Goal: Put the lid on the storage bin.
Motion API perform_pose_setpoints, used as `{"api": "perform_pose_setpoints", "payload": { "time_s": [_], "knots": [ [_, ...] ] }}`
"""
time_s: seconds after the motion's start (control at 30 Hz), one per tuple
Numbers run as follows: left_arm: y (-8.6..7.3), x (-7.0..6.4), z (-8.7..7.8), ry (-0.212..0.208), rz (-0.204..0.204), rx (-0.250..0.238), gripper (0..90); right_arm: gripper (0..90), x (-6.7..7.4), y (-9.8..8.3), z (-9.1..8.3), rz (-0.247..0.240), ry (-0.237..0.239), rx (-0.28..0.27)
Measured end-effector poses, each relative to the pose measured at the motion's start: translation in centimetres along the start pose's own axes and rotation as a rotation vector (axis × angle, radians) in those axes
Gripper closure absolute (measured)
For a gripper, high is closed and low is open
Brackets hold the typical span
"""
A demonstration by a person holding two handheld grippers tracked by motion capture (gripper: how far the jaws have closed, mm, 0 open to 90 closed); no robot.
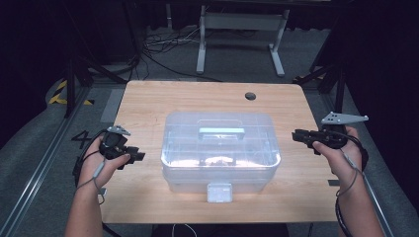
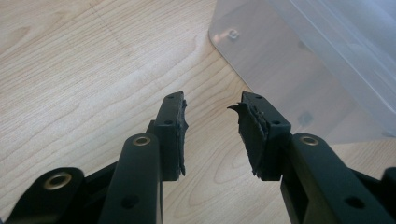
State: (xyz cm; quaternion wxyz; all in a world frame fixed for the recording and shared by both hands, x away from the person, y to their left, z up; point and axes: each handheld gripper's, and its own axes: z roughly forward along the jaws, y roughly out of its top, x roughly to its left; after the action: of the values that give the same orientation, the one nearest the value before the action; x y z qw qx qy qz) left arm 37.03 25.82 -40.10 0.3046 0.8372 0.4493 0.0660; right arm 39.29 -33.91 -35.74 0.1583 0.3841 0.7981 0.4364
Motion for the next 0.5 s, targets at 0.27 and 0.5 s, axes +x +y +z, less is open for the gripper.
{"api": "perform_pose_setpoints", "payload": {
  "time_s": [0.27, 0.5],
  "knots": [
    [0.1, 0.0, 0.6, 0.0, 0.02, 0.018, 57.6, 58.5, -2.6, -1.7, 1.8, -0.014, -0.051, 0.035],
    [0.0, 0.4, 1.2, 0.001, 0.011, 0.016, 55.5, 49.4, -4.5, -3.3, 3.7, -0.014, -0.092, 0.066]
  ]
}}
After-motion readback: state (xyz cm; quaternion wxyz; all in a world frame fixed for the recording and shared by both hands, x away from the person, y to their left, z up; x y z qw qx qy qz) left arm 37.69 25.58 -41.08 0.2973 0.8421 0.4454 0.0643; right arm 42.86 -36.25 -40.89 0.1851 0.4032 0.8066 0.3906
